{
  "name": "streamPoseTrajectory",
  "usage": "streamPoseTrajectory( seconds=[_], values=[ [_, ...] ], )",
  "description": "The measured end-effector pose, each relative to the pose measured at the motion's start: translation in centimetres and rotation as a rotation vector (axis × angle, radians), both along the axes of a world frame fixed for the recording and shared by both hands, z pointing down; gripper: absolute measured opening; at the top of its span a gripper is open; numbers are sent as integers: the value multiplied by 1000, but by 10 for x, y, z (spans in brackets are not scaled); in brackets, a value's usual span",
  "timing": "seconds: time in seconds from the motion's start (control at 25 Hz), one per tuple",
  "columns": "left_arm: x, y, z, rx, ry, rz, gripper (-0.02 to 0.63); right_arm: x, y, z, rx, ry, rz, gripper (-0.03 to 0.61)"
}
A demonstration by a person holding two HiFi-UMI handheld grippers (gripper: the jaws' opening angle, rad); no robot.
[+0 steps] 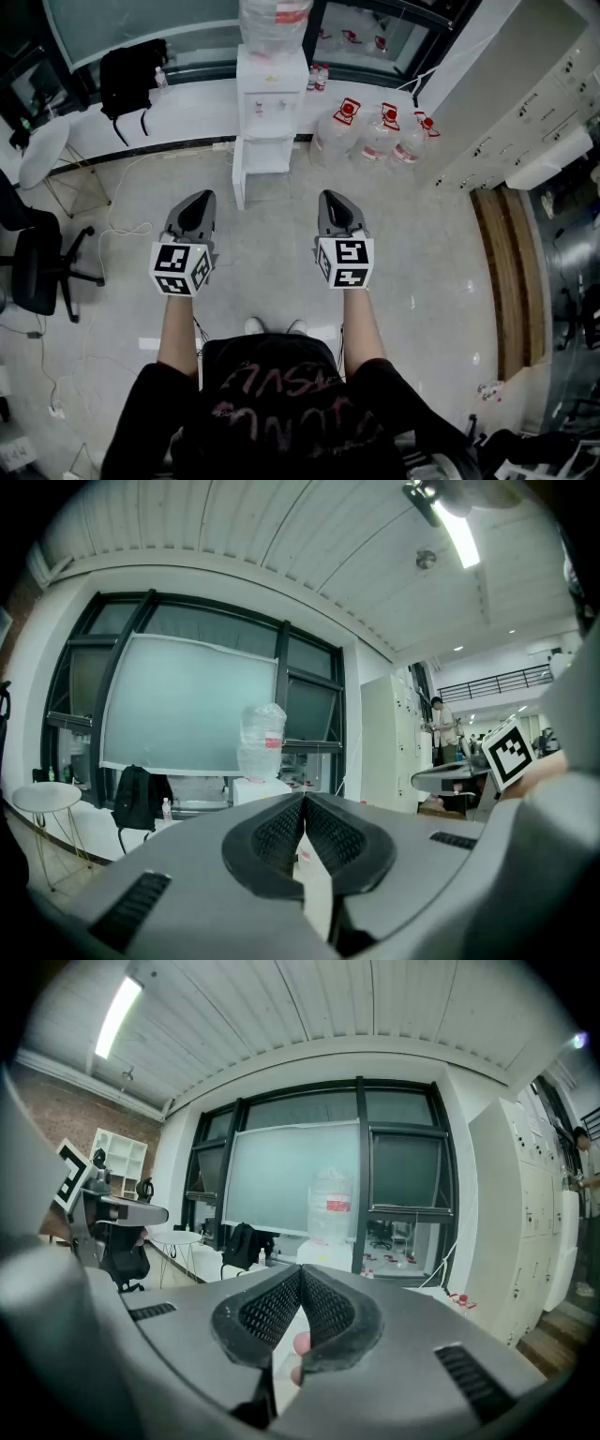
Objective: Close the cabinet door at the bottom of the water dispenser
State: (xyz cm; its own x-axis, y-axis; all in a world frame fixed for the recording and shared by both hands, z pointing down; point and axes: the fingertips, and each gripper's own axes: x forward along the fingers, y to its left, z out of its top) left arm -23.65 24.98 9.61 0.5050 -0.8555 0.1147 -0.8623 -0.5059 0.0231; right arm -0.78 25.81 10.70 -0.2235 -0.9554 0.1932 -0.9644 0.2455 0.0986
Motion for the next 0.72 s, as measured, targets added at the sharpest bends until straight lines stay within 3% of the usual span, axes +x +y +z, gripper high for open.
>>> streamPoseTrajectory(
  seconds=[0.72],
  values=[
    [-5, -22, 15, -23, -7, 27, 15, -9, -14, 19, -25, 44, 10, 12]
  ],
)
